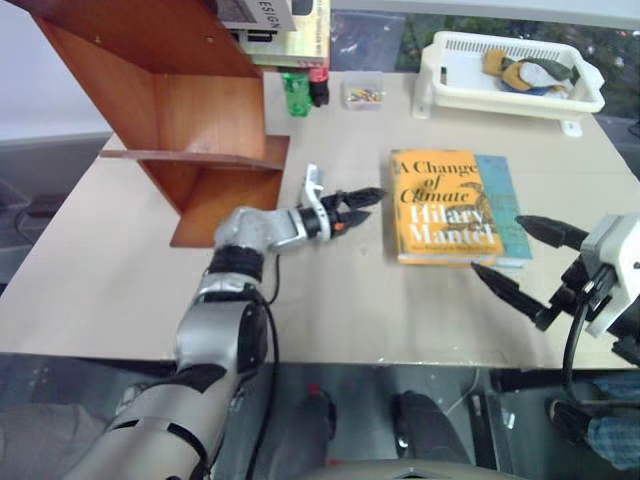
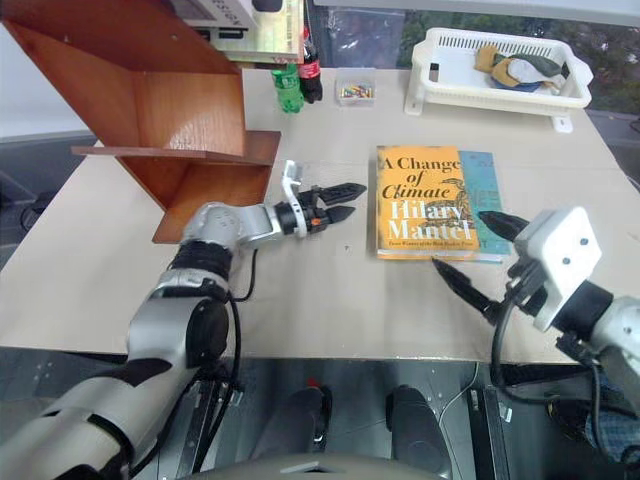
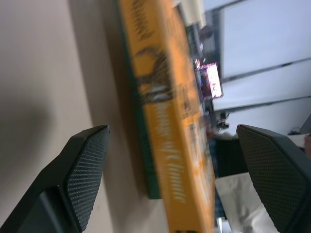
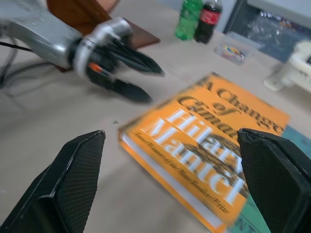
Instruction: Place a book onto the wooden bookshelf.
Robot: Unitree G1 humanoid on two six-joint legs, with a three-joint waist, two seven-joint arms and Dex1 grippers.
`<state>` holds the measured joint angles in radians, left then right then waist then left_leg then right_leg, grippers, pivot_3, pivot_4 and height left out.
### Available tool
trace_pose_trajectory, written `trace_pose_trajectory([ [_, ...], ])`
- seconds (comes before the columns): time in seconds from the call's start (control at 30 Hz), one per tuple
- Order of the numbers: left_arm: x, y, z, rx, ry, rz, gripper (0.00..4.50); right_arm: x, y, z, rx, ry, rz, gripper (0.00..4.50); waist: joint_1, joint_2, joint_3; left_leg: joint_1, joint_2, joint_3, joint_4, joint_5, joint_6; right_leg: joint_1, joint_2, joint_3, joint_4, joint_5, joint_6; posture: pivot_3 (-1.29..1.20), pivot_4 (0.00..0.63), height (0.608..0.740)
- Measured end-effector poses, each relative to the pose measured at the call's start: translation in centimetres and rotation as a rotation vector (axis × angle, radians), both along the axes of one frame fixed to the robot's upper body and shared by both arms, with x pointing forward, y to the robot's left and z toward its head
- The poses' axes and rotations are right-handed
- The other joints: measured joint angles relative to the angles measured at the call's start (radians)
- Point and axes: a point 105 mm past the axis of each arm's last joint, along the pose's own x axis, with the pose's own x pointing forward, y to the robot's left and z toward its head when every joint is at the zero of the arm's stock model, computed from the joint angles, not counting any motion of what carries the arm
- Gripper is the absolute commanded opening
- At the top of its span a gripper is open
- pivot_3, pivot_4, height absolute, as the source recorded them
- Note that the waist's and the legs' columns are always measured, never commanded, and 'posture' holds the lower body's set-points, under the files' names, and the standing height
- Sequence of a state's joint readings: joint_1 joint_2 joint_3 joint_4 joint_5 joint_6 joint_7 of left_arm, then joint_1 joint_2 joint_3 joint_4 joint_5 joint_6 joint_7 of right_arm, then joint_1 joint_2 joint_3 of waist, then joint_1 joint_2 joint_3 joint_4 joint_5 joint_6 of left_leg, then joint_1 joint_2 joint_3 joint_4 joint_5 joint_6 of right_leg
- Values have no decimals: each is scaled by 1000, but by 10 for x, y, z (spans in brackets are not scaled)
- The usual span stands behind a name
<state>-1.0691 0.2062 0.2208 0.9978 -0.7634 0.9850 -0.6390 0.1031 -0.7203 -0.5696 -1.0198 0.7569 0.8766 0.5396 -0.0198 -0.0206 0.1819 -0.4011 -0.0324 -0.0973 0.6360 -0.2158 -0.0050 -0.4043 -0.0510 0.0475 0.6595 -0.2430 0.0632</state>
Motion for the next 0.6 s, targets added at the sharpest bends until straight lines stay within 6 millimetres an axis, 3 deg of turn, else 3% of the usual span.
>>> trace_pose_trajectory([
  [0.3,2,-32,-10,36,-19,-41,4500,-4,-4,-11,16,-2,-105,4464,6,-1,0,0,0,0,0,0,0,0,0,0,0,0,0,0,150,740],
  [0.6,1,-51,-4,-21,-21,-52,4500,-11,-7,-21,29,2,-174,4464,6,-2,1,0,0,0,0,0,0,0,0,0,0,-2,3,0,150,740],
])
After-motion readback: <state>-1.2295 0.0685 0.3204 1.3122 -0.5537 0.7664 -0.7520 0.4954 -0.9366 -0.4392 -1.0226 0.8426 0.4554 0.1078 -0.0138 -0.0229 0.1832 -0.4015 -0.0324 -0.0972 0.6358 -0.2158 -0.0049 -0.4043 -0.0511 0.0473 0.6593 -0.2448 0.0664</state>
